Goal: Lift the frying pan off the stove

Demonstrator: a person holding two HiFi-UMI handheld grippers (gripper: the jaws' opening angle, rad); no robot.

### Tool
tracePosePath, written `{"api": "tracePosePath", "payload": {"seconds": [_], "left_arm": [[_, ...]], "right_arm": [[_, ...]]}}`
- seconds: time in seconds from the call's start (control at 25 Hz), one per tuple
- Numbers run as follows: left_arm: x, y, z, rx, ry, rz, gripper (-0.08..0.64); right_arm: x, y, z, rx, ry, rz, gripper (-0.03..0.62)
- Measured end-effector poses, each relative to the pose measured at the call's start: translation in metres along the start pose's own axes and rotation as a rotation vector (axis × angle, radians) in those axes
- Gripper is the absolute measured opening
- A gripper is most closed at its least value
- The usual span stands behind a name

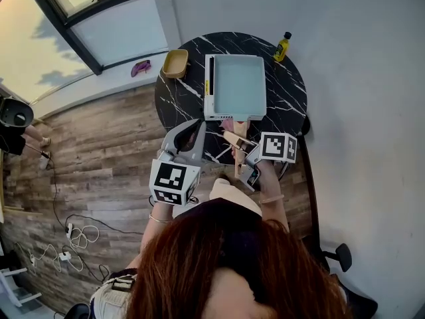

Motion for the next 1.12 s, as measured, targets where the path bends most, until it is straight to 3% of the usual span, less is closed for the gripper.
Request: {"api": "tracePosePath", "payload": {"seconds": [1.12], "left_arm": [[0.032, 0.072, 0.014, 0.054, -0.021, 0.0, 0.012]], "right_arm": [[-0.045, 0.036, 0.08, 0.038, 0.024, 0.03, 0.101]]}}
Point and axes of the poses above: the fingertips, and each gripper's own axes: y backward along the fingers, x to its right, z out of its underside, the point moved 10 cm from there along y, backward along the fingers, and after that the axes turned 10 degrees about -x, right-handed, at the moved point
